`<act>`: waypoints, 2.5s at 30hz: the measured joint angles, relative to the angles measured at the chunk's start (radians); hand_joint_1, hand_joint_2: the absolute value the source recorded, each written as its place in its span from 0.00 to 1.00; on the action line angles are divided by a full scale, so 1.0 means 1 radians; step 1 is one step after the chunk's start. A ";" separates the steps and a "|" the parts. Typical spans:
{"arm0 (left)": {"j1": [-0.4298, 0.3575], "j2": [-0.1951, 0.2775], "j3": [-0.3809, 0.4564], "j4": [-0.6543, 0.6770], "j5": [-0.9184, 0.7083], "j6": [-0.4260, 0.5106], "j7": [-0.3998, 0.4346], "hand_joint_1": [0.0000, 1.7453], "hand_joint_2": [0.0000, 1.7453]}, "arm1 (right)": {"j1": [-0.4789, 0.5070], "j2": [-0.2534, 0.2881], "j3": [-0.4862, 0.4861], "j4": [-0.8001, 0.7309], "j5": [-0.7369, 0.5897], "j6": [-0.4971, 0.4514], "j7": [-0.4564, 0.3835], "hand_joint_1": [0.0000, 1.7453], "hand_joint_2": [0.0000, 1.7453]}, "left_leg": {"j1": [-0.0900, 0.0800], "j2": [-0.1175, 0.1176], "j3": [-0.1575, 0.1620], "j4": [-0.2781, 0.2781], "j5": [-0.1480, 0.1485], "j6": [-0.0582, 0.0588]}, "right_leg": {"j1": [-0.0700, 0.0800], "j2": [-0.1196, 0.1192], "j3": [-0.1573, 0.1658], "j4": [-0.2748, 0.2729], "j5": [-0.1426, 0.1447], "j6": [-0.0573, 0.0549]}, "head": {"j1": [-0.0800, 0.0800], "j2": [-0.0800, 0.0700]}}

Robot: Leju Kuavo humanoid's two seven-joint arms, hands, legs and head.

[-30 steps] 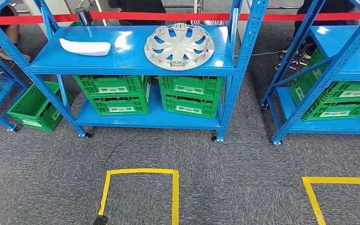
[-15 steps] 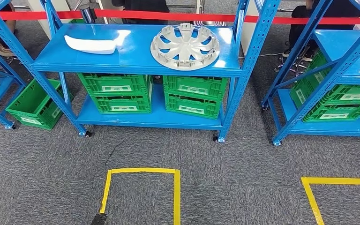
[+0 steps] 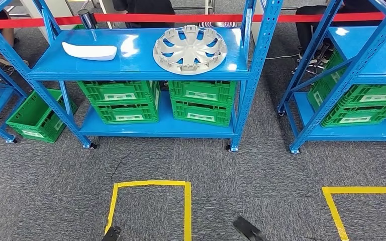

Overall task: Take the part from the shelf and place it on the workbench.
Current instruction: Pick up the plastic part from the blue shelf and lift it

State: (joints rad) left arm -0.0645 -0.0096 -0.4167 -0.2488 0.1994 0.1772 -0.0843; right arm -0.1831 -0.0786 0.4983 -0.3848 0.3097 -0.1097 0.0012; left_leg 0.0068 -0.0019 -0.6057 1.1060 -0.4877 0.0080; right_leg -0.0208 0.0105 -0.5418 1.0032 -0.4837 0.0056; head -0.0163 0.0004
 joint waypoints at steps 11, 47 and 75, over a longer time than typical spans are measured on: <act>-0.015 -0.008 -0.005 -0.005 -0.015 -0.003 -0.006 0.00 0.00 | -0.225 -0.009 0.098 -0.216 0.262 0.029 -0.079 0.00 1.00 | -0.007 0.010 0.055 -0.155 0.060 0.047 | 0.002 -0.004 -0.148 0.260 -0.094 0.016 | 0.004 0.000; -0.029 -0.007 0.009 -0.012 -0.054 0.013 0.020 0.00 0.00 | -0.791 0.193 0.256 -0.178 0.508 0.116 0.000 0.00 1.00 | -0.011 0.002 0.032 -0.115 0.044 0.023 | 0.000 -0.010 -0.086 0.036 0.043 0.046 | 0.002 0.000; -0.036 0.035 0.058 -0.015 -0.131 -0.128 -0.044 0.00 0.00 | -0.777 0.199 0.189 -0.225 0.595 0.123 -0.117 0.00 1.00 | -0.004 -0.001 0.023 -0.121 0.056 0.029 | 0.000 -0.002 -0.175 0.214 -0.019 0.029 | 0.003 0.000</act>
State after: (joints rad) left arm -0.1006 0.0250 -0.3586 -0.2635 0.0684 0.0487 -0.1288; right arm -0.9601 0.1205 0.6870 -0.6100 0.9049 0.0134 -0.1159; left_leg 0.0028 -0.0028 -0.5826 0.9848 -0.4317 0.0366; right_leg -0.0210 0.0084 -0.7169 1.2175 -0.5032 0.0342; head -0.0131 0.0004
